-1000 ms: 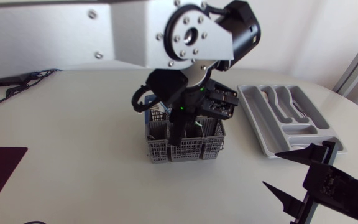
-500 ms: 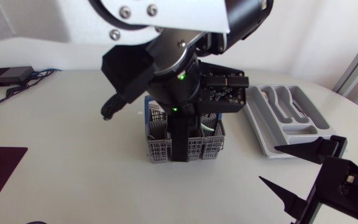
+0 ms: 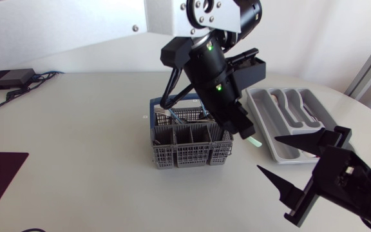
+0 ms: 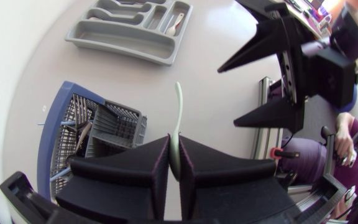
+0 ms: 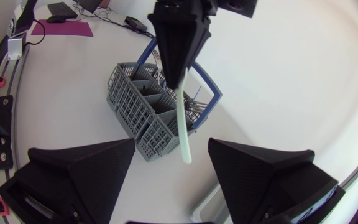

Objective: Sort the cutlery from the basket into the organizer compartments.

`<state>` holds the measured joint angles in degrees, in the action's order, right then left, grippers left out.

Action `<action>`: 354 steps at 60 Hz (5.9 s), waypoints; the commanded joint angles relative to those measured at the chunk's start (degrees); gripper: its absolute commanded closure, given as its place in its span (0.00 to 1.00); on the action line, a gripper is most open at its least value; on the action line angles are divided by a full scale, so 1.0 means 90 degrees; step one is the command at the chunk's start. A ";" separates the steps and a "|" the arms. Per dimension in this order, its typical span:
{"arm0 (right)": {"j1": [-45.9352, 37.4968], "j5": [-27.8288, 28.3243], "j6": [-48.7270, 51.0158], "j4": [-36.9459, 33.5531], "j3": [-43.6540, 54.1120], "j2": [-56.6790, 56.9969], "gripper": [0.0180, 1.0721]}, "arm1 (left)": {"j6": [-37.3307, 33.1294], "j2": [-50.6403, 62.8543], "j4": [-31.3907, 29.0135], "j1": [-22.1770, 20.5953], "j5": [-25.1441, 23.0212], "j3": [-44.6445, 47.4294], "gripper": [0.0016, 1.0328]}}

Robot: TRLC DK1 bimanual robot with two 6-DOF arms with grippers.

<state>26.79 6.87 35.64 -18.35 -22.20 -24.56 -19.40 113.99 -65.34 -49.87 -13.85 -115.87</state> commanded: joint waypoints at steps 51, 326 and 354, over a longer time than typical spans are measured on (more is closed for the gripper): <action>0.0598 -0.1184 0.0034 0.2449 -0.0337 -0.2496 0.80 | 0.0730 0.0791 -0.0601 0.0287 -0.1215 -0.1012 0.97; -0.5759 0.3875 0.4839 -0.1330 -0.2348 -0.4830 0.05 | -0.3235 -0.4717 0.3969 0.1420 0.2662 0.6869 0.27; -0.1384 0.1902 0.0757 -0.1203 -0.3100 -0.4654 0.08 | -0.3060 -0.4932 0.4799 0.2357 0.1734 0.7777 0.27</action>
<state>10.20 25.50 49.63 -29.50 -47.27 -64.58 -47.62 70.41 -23.20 -30.09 3.11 -47.92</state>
